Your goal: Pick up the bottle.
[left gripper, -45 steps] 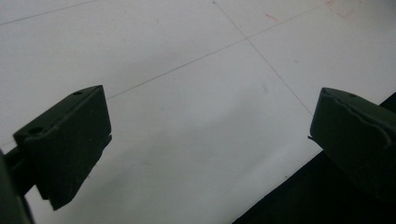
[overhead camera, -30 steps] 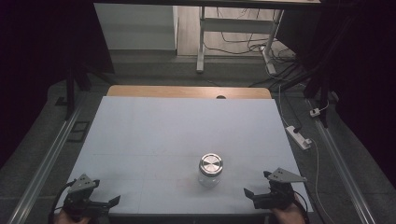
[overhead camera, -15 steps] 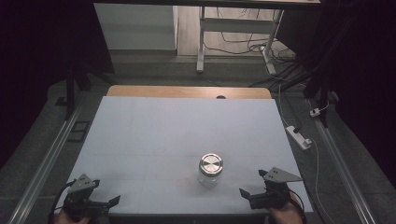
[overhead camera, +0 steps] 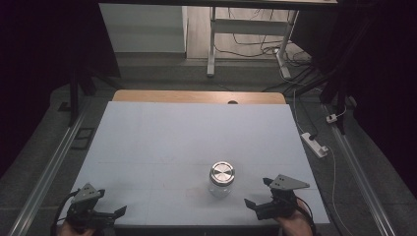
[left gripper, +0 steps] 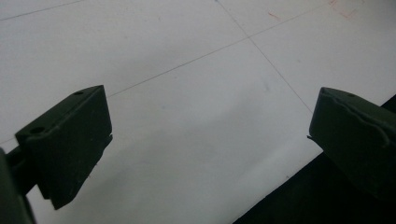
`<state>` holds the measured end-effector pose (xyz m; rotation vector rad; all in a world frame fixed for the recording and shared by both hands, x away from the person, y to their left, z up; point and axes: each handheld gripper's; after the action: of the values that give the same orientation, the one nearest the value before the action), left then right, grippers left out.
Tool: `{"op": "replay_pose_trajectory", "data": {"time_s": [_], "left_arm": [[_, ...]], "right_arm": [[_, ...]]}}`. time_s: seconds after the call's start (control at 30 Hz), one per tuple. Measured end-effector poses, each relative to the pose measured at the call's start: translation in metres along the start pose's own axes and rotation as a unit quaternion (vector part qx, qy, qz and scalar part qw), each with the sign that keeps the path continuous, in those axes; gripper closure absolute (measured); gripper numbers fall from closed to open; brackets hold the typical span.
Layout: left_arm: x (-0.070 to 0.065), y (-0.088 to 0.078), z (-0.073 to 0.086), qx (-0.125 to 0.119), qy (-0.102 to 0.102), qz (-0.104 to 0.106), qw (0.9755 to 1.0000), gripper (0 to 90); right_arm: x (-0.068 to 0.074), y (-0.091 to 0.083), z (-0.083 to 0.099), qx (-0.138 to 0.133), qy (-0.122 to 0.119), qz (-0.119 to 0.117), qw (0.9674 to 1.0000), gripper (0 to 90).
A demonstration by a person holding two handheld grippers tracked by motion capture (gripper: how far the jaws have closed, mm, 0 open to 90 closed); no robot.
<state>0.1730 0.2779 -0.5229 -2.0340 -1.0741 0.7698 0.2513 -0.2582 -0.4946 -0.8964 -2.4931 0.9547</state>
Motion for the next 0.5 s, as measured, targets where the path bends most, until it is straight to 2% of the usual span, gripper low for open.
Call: {"op": "replay_pose_trajectory", "data": {"time_s": [0.1, 0.23, 0.5], "left_arm": [[0.0, 0.0, 0.0, 0.0, 0.0, 0.0, 1.0, 0.1], [0.0, 0.0, 0.0, 0.0, 0.0, 0.0, 1.0, 0.1], [0.0, 0.0, 0.0, 0.001, -0.001, 0.0, 1.0, 0.1]], "right_arm": [[0.002, 0.005, -0.002, -0.004, -0.014, -0.008, 0.9999, 0.0], [0.004, 0.012, -0.006, -0.002, -0.02, -0.021, 0.9996, 0.0], [0.007, 0.026, -0.013, 0.008, -0.018, -0.035, 0.9992, 0.0]]}}
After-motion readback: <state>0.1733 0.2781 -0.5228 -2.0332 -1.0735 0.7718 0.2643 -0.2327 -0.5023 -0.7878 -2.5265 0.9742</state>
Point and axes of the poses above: each handheld gripper's, and its own axes: y roughly forward along the jaws, z roughly out of its underside, x roughly to its left, and after that the axes turned 8 degrees about x, right-handed
